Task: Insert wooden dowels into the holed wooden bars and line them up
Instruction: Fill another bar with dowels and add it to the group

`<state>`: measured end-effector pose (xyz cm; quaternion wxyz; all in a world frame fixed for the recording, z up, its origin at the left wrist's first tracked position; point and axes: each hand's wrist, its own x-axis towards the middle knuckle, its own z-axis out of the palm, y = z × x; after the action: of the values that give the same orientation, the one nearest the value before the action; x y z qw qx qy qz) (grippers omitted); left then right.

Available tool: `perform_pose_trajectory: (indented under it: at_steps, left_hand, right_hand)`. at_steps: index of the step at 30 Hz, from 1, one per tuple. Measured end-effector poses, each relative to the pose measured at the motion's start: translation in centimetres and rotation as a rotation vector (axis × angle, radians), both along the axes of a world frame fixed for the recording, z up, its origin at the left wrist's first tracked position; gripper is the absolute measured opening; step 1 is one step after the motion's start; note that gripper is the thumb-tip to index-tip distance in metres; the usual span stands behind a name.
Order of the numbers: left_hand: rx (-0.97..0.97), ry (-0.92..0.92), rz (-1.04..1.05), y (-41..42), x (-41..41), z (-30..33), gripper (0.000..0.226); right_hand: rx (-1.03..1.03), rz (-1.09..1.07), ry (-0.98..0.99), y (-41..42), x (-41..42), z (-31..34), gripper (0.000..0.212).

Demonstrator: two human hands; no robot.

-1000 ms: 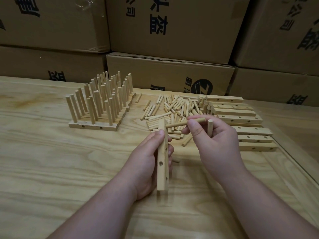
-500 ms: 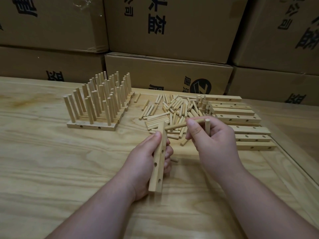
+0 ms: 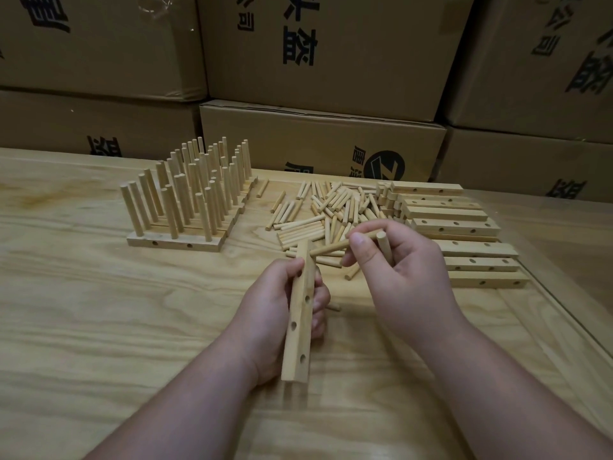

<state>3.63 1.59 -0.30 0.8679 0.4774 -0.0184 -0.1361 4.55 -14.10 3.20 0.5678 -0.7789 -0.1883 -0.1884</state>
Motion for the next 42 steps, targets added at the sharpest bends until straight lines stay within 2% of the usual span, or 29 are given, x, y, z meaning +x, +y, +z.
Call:
perform_pose_trajectory:
  at_steps: [2,6,11,15,24,30,33,37,39,42]
  left_hand:
    - [-0.002,-0.004,-0.005,0.0,-0.1,0.1,0.038]
    - [0.094,0.012,0.065,-0.2,-0.1,0.0,0.058]
    - [0.129,0.033,0.092,-0.4,0.0,0.0,0.057]
    - [0.165,0.010,0.087,-0.5,-0.1,-0.1,0.057]
    - [0.223,0.002,0.110,-0.7,-0.3,0.0,0.058]
    - [0.150,-0.020,0.061,-0.6,-0.5,0.1,0.059]
    - [0.198,-0.049,0.076,-0.6,-0.5,0.0,0.047]
    - [0.212,-0.025,0.124,-0.7,-0.4,0.0,0.039]
    - [0.150,0.015,0.154,-0.6,-0.2,0.0,0.040]
    - [0.096,0.038,0.182,-0.6,0.0,0.1,0.043]
  right_hand:
    - [0.055,0.034,0.020,0.0,0.0,0.1,0.013]
    - [0.083,0.089,0.064,0.3,-0.2,-0.1,0.013]
    - [0.030,0.044,0.097,0.3,0.1,0.0,0.013]
    - [0.041,-0.055,0.137,0.6,0.1,-0.2,0.028]
    - [0.046,-0.122,0.196,0.7,0.2,-0.5,0.044]
    - [0.115,-0.155,0.240,0.4,0.6,-0.6,0.042]
    - [0.164,-0.192,0.231,-0.2,0.8,-0.3,0.041]
    - [0.222,-0.078,0.241,-0.2,0.9,-0.1,0.036]
    - [0.286,-0.027,0.305,0.1,1.0,-0.2,0.014]
    - [0.250,0.000,0.344,0.5,0.9,-0.6,0.033]
